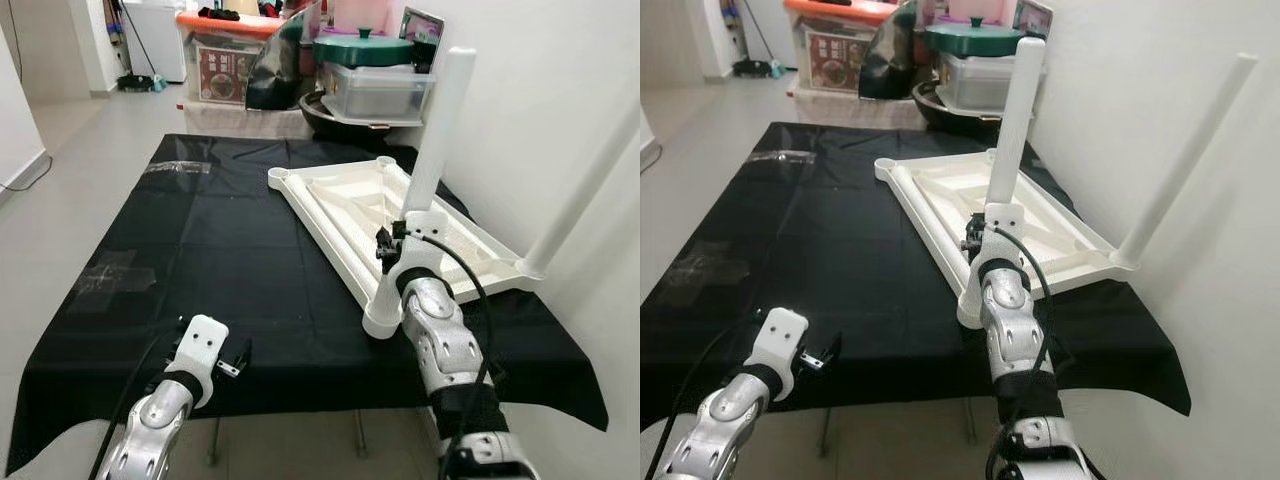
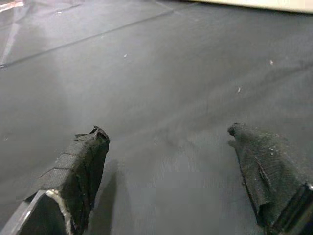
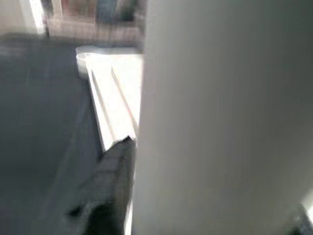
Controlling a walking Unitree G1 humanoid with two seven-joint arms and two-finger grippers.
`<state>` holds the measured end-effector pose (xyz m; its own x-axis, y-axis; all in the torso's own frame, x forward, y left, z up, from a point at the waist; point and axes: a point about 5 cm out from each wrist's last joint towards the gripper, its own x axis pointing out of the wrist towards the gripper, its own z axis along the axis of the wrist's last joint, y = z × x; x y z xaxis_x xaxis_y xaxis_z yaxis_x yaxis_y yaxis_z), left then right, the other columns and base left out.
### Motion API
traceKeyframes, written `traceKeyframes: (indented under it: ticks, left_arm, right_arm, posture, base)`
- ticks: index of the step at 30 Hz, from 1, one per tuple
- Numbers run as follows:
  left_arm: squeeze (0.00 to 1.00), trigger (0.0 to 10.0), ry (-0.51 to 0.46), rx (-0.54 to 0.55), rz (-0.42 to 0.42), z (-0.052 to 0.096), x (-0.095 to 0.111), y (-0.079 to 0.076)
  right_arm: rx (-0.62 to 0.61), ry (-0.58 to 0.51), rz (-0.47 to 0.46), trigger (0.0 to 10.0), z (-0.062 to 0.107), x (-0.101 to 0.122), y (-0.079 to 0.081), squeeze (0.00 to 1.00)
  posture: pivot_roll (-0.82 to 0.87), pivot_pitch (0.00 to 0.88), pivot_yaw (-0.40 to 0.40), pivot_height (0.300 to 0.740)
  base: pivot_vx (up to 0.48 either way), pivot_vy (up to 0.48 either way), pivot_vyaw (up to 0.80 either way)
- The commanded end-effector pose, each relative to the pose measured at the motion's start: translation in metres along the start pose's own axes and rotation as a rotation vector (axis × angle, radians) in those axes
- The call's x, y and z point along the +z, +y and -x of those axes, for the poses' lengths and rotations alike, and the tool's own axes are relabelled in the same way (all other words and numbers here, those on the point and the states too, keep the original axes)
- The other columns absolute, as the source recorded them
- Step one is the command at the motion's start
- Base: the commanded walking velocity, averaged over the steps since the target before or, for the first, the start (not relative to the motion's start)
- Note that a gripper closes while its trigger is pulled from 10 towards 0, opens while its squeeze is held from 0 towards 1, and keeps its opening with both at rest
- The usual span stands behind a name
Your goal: Building children table
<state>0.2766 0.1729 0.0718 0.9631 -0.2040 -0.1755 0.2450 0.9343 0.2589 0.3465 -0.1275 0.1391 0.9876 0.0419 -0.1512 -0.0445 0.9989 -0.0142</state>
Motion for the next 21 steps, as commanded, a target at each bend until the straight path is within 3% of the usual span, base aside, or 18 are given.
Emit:
traceKeyframes:
  ticks: [1, 2, 3, 4, 5, 6, 8, 9, 10, 12, 15, 16, 17, 18, 21]
  left_arm:
    - [0.00, 10.0, 0.025, -0.020, 0.000, -0.001, -0.004, -0.006]
    - [0.00, 10.0, 0.022, -0.018, 0.004, -0.001, -0.003, -0.006]
    - [0.00, 10.0, 0.021, -0.015, 0.004, -0.001, -0.003, -0.004]
    - [0.00, 10.0, 0.021, -0.012, 0.004, -0.001, -0.003, -0.002]
    - [0.00, 10.0, 0.021, -0.012, 0.004, -0.001, -0.003, -0.002]
    - [0.00, 10.0, 0.024, -0.010, 0.001, -0.001, -0.004, 0.000]
    - [0.00, 10.0, 0.024, -0.010, 0.001, -0.001, -0.004, 0.000]
    - [0.00, 10.0, 0.027, -0.009, -0.002, -0.002, -0.004, 0.001]
    - [0.00, 10.0, 0.027, -0.009, -0.002, -0.002, -0.004, 0.001]
    - [0.00, 10.0, 0.017, -0.011, -0.009, -0.005, 0.000, 0.002]
    - [0.00, 10.0, 0.011, -0.008, -0.009, -0.006, 0.003, 0.002]
    - [0.00, 10.0, 0.007, -0.004, -0.010, -0.007, 0.004, 0.003]
    - [0.00, 10.0, 0.007, -0.004, -0.010, -0.007, 0.004, 0.003]
    - [0.00, 10.0, 0.008, 0.001, -0.012, -0.006, 0.003, 0.004]
    - [0.00, 10.0, 0.012, 0.005, -0.013, -0.005, 0.001, 0.004]
  right_arm:
    - [0.042, -0.004, -0.014, 10.0, 0.000, 0.005, 0.004, 1.00]
    - [0.156, -0.073, -0.047, 10.0, -0.001, 0.021, 0.015, 1.00]
    - [0.278, -0.144, -0.078, 10.0, -0.001, 0.038, 0.023, 0.00]
    - [0.356, -0.187, -0.090, 10.0, -0.001, 0.049, 0.028, 0.00]
    - [0.356, -0.187, -0.090, 10.0, -0.001, 0.049, 0.028, 0.00]
    - [0.475, -0.221, -0.087, 10.0, -0.001, 0.057, 0.034, 0.00]
    - [0.475, -0.221, -0.087, 10.0, -0.001, 0.057, 0.034, 0.00]
    - [0.598, -0.252, -0.060, 10.0, 0.001, 0.063, 0.040, 0.00]
    - [0.598, -0.252, -0.060, 10.0, 0.001, 0.063, 0.040, 0.00]
    - [0.830, -0.246, 0.034, 10.0, 0.001, 0.061, 0.048, 0.00]
    - [0.895, -0.211, 0.043, 10.0, -0.002, 0.057, 0.051, 0.00]
    - [0.920, -0.178, 0.054, 3.6, -0.006, 0.052, 0.056, 0.00]
    - [0.920, -0.178, 0.054, 3.6, -0.006, 0.052, 0.056, 0.00]
    - [0.924, -0.147, 0.065, 0.0, -0.009, 0.046, 0.061, 0.00]
    - [0.839, -0.109, 0.070, 0.0, -0.015, 0.041, 0.064, 0.00]
  posture:
    - [0.13, 0.000, -0.116, 0.740]
    - [0.14, 0.000, -0.119, 0.740]
    - [0.14, 0.000, -0.119, 0.740]
    - [0.14, 0.000, -0.119, 0.740]
    - [0.14, 0.000, -0.119, 0.740]
    - [0.14, 0.000, -0.117, 0.740]
    - [0.14, 0.000, -0.117, 0.740]
    - [0.14, 0.000, -0.114, 0.740]
    - [0.14, 0.000, -0.114, 0.740]
    - [0.17, 0.000, -0.128, 0.740]
    - [0.18, 0.000, -0.134, 0.740]
    - [0.18, 0.000, -0.137, 0.740]
    - [0.18, 0.000, -0.137, 0.740]
    - [0.18, 0.000, -0.141, 0.740]
    - [0.18, 0.000, -0.141, 0.740]
  base:
    - [0.000, 0.000, 0.00]
    - [0.000, 0.000, 0.00]
    - [0.000, 0.000, 0.00]
    - [0.000, 0.000, 0.00]
    - [0.000, 0.000, 0.00]
    - [0.000, 0.000, 0.00]
    - [0.000, 0.000, 0.00]
    - [0.000, 0.000, 0.00]
    - [0.000, 0.000, 0.00]
    - [0.000, 0.000, 0.00]
    - [0.000, 0.000, 0.00]
    - [0.000, 0.000, 0.00]
    - [0.000, 0.000, 0.00]
    - [0.000, 0.000, 0.00]
    - [0.000, 0.000, 0.00]
